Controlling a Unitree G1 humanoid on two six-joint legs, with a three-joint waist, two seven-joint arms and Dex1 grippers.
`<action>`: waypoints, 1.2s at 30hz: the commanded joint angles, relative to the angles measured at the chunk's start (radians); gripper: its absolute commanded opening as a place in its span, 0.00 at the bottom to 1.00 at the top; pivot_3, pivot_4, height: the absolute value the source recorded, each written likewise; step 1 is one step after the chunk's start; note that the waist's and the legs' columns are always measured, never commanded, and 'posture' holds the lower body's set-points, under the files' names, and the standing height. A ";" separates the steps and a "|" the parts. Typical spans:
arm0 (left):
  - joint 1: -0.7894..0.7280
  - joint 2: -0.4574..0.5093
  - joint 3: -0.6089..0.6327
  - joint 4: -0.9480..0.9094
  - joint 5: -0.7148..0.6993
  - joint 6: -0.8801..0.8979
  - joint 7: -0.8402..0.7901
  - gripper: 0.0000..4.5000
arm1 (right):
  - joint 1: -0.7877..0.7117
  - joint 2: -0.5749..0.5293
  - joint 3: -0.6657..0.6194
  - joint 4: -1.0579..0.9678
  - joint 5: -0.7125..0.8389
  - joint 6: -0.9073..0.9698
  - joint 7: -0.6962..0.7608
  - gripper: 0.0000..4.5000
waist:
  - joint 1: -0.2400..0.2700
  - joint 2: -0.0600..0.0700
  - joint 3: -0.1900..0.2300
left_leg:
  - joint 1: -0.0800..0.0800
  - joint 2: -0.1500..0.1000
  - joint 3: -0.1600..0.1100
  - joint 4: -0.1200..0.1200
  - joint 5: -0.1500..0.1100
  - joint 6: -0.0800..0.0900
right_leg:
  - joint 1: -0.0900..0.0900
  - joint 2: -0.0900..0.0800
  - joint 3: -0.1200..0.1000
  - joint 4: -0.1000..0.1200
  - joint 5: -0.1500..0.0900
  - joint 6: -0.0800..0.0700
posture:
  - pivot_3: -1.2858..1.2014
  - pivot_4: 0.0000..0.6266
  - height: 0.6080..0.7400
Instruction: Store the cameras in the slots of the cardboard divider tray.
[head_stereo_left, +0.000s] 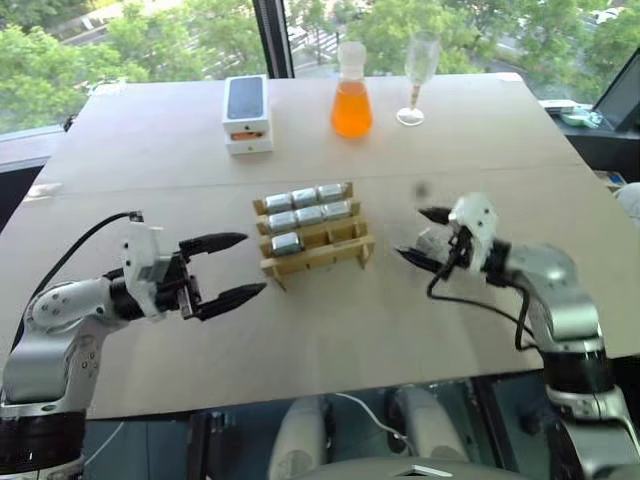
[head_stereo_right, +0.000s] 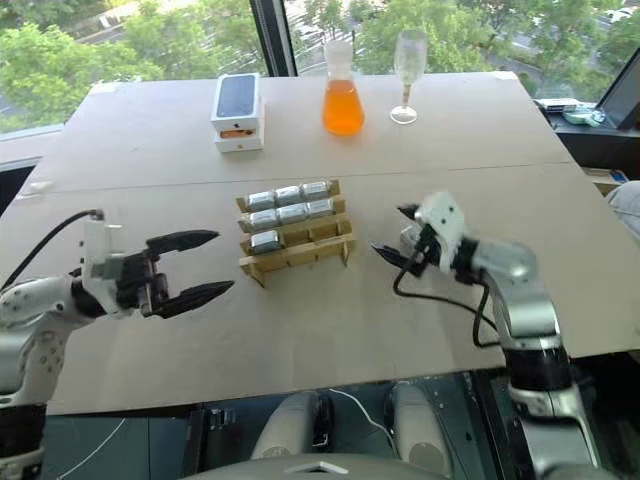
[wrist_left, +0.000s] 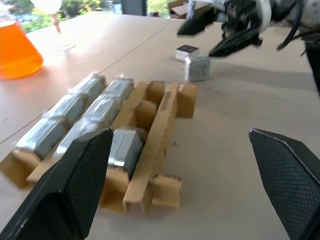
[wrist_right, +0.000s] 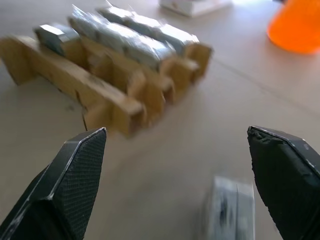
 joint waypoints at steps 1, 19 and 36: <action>-0.055 0.012 -0.037 0.038 0.008 -0.005 -0.041 1.00 | 0.037 0.011 -0.024 -0.126 0.036 0.081 -0.101 0.99 | -0.004 0.000 0.000 | 0.001 0.000 0.001 0.000 0.000 0.000 | 0.000 0.001 0.001 0.000 -0.002 0.003 | 0.52 0.24 1.00; -0.114 0.010 -0.057 0.114 0.042 -0.034 -0.089 1.00 | 0.032 0.011 0.020 -0.005 0.059 0.039 -0.225 0.48 | 0.003 0.000 0.000 | 0.000 0.000 0.000 0.000 0.000 0.000 | 0.000 0.002 0.002 -0.001 -0.002 0.003 | 0.52 0.24 1.00; 0.041 -0.004 0.053 0.020 0.015 -0.022 0.027 1.00 | -0.456 0.009 0.273 0.356 0.070 -0.351 0.229 0.15 | -0.017 -0.001 0.001 | 0.001 0.001 -0.001 0.001 0.000 0.000 | 0.000 0.003 0.001 0.000 0.000 0.005 | 0.52 0.24 1.00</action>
